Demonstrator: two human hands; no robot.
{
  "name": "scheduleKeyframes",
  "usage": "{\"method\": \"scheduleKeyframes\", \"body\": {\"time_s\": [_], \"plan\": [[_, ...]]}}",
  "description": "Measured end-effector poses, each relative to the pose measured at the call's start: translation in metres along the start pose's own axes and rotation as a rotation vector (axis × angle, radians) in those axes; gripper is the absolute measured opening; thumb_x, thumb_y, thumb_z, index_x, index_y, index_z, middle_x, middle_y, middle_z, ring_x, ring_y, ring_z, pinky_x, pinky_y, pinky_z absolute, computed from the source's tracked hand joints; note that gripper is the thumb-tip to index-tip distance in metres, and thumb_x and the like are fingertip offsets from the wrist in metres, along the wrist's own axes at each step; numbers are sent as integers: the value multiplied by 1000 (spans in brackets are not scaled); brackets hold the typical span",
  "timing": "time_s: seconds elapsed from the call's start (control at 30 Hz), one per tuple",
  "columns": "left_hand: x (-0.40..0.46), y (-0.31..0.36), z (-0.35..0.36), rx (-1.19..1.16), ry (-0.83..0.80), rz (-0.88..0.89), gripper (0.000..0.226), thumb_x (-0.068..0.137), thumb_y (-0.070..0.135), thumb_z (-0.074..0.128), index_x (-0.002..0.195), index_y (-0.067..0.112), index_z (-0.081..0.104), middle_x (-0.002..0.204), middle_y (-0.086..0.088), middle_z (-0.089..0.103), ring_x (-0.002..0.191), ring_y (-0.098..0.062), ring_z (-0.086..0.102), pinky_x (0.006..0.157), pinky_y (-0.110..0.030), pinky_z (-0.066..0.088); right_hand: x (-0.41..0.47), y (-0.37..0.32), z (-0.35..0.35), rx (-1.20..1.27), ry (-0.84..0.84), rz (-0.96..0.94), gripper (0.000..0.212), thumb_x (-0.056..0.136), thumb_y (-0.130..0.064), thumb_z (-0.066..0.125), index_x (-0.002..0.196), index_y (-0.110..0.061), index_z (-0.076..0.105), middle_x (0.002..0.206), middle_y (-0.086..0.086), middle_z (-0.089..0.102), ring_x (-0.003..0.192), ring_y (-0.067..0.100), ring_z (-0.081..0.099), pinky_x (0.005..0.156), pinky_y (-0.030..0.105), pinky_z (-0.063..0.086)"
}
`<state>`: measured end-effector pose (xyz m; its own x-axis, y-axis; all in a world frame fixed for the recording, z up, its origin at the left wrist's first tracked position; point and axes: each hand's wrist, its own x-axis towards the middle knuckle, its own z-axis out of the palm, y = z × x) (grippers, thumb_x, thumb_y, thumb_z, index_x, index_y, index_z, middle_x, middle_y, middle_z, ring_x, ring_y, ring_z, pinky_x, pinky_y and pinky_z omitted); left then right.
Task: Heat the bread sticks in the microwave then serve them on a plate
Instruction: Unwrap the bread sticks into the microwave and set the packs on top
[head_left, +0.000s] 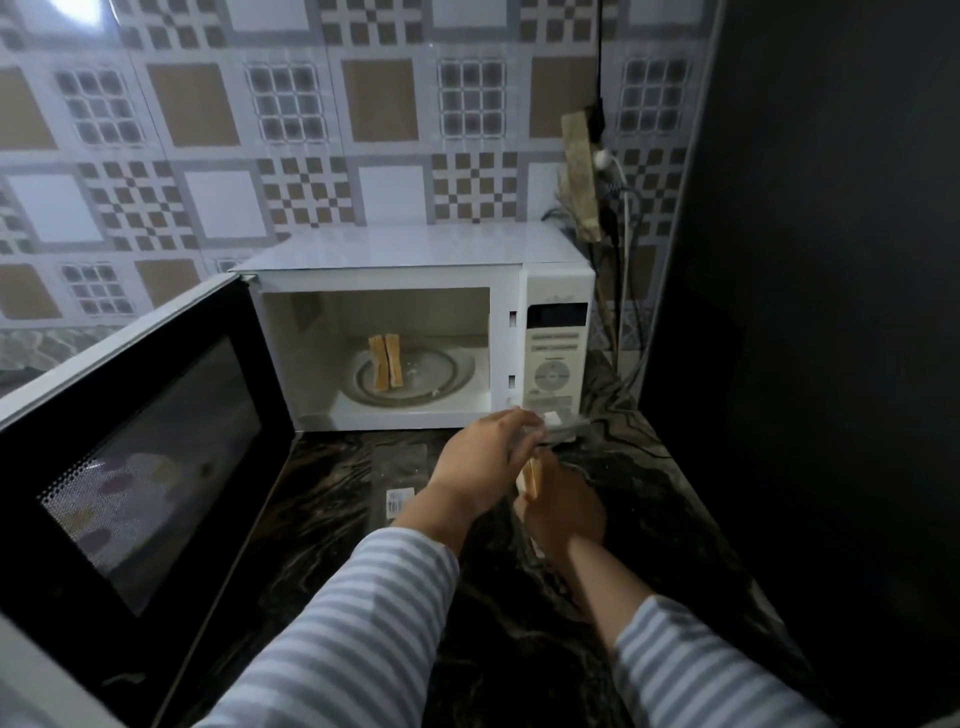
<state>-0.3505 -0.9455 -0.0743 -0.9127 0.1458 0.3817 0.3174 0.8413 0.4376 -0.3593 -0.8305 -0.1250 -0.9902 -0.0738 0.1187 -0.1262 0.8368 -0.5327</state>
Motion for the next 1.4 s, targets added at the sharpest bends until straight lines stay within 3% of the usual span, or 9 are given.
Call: {"method": "scheduleKeyframes", "body": {"time_s": [0.2,0.3,0.4,0.5,0.57,0.73,0.93,1.27,1.4], "plan": [[3,4,-8,-34,-24,9,29,99,34,44,121,22,59,121,2,63,107,-18,59,86,-36,48,0,-6,-22,45,47,149,37,82,-39,61,117,-37,51,110,2,66,101,25,64,75,29,47],[2,6,-8,-28,-16,12,28,99,33,44,120,23,59,119,1,63,105,-19,59,82,-33,48,-14,0,-38,31,93,165,48,87,-31,62,131,-33,46,122,4,61,112,27,58,84,33,46],[-9,7,-2,-1,0,33,27,99,33,44,118,24,60,122,3,62,107,-19,59,81,-32,48,-29,15,-48,44,127,172,50,84,-26,64,129,-37,46,117,3,63,106,27,60,79,33,49],[-27,6,14,83,-15,45,30,100,32,42,124,27,59,139,8,51,127,-13,48,98,-34,42,-43,31,-58,76,155,189,46,80,-32,69,122,-37,50,106,0,66,95,25,63,67,28,43],[-42,3,31,175,-19,65,31,100,29,41,128,28,56,146,10,44,139,-9,34,112,-38,30,-49,44,-64,73,165,220,44,80,-37,68,121,-37,51,105,0,64,93,26,63,64,28,42],[-76,2,65,249,48,88,26,94,21,53,117,26,65,144,8,48,138,-12,39,111,-47,29,-58,65,-82,69,183,232,42,80,-36,66,120,-36,51,103,3,63,91,28,62,63,30,44],[-88,8,73,325,-86,16,38,92,28,42,129,28,54,155,13,27,146,-6,16,118,-43,9,-52,56,-107,95,178,131,43,78,-35,68,118,-35,52,100,-1,61,83,23,59,61,29,45],[-66,23,32,376,-45,4,43,91,43,42,131,30,51,144,12,46,138,-6,33,113,-35,21,3,-37,-145,60,38,-82,46,76,-37,72,116,-30,52,88,-7,51,70,14,48,50,23,32],[-48,12,-11,382,25,-54,40,95,39,40,131,26,52,139,5,52,131,-14,44,108,-33,30,28,-75,-138,94,-2,-114,42,76,-36,72,112,-28,52,90,-6,51,77,16,49,53,25,33]]}}
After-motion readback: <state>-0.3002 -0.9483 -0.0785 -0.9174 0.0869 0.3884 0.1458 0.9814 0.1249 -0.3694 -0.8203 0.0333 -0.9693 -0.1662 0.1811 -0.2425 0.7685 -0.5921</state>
